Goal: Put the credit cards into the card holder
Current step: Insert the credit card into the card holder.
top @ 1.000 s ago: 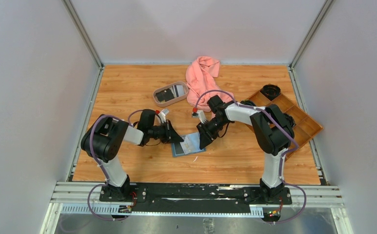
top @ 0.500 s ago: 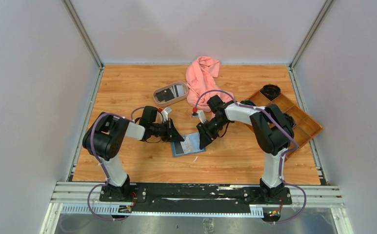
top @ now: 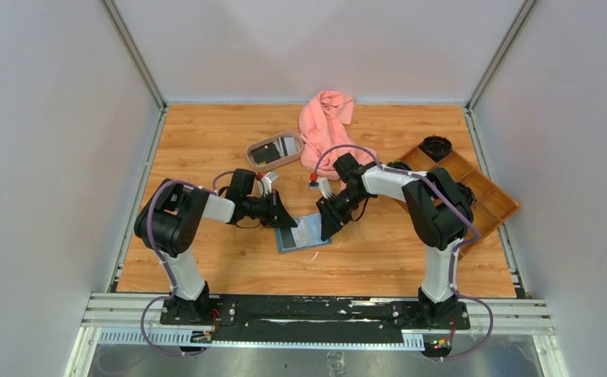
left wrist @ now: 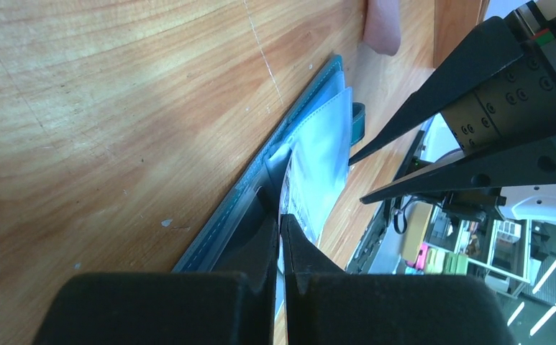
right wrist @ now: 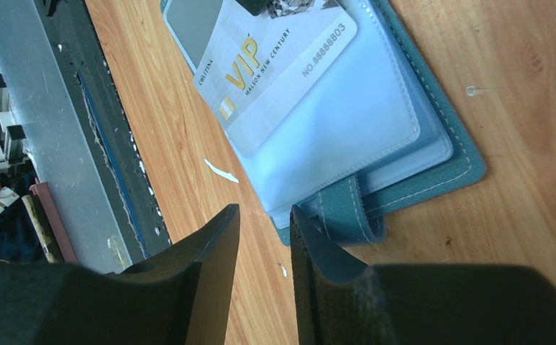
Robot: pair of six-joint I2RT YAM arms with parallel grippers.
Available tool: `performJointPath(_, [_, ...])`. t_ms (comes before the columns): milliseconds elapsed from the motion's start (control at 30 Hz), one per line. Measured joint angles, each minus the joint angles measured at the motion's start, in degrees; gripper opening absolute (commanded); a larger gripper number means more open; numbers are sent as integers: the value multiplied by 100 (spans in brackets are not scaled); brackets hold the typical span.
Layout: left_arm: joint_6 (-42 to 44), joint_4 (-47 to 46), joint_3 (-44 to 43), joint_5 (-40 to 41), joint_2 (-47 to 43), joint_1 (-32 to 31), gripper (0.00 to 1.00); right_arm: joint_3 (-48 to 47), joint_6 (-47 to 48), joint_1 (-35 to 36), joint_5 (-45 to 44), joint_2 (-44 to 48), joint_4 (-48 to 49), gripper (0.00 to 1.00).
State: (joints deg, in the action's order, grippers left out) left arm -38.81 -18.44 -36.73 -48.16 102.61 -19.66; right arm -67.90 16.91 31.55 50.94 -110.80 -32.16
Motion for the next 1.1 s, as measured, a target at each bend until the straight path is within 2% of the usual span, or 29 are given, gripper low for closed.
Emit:
performJointPath(367, [-61, 81, -68, 107, 0, -46, 0, -2, 487, -2, 297, 70, -164, 41])
performJointPath(567, [-72, 83, -79, 125, 0, -46, 0, -7, 697, -2, 98, 457, -243, 41])
performJointPath(800, [-79, 83, -87, 144, -2, -70, 0, -9, 595, -7, -485, 514, -175, 40])
performJointPath(1100, [-85, 127, -219, 212, 7, -175, 0, -9, 190, -17, -573, 133, -72, 39])
